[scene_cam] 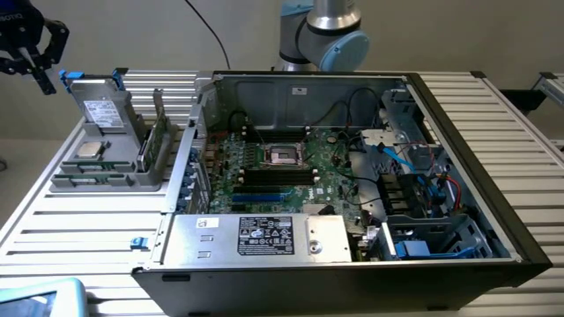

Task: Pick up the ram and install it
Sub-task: 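Pick up the ram and move it above insertion slot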

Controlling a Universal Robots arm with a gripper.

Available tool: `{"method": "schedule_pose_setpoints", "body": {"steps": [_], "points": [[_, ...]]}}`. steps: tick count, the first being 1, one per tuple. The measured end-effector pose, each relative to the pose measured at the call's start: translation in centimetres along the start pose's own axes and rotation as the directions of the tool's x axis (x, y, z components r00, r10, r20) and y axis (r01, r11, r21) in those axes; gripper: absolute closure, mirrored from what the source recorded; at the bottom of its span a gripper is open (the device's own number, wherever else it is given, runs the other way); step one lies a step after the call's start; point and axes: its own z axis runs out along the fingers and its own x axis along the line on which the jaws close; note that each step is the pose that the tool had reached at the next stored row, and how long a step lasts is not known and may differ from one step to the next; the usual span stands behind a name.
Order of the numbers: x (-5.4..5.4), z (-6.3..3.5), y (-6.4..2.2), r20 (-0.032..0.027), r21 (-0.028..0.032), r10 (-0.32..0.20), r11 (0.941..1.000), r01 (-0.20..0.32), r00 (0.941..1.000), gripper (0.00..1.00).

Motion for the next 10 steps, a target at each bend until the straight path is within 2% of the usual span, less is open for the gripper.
{"method": "schedule_pose_setpoints", "body": {"steps": [5,10], "points": [[0.00,0.02,0.00,-0.0027,0.0008,-0.091,0.9959,0.091,0.9959,0.89],[0.00,0.02,0.00,-0.0057,0.0012,-0.180,0.9837,0.180,0.9837,0.89]]}}
